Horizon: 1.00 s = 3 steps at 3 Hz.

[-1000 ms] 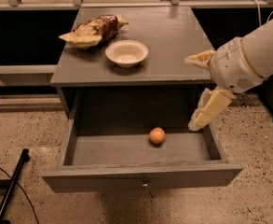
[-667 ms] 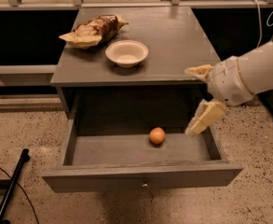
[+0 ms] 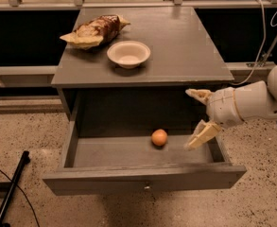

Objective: Pick orange from top drawer and place on counter

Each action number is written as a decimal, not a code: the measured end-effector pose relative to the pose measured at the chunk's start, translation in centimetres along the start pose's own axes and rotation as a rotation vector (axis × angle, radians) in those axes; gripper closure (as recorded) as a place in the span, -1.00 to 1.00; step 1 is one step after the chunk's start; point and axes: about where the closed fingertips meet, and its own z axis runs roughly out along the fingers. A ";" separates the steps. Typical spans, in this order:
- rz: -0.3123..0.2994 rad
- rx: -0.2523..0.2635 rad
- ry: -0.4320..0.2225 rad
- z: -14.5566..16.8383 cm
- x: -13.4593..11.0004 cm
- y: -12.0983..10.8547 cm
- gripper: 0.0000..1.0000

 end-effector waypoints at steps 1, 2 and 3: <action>0.058 0.063 -0.012 2.0 1.1 -0.6 -1.00; 0.118 0.088 -0.001 6.7 3.9 -0.8 -1.00; 0.163 0.085 -0.001 10.8 6.4 -0.5 -1.00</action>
Offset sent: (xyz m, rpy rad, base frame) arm 0.0546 0.0322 -0.1355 0.0519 0.0551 -0.2200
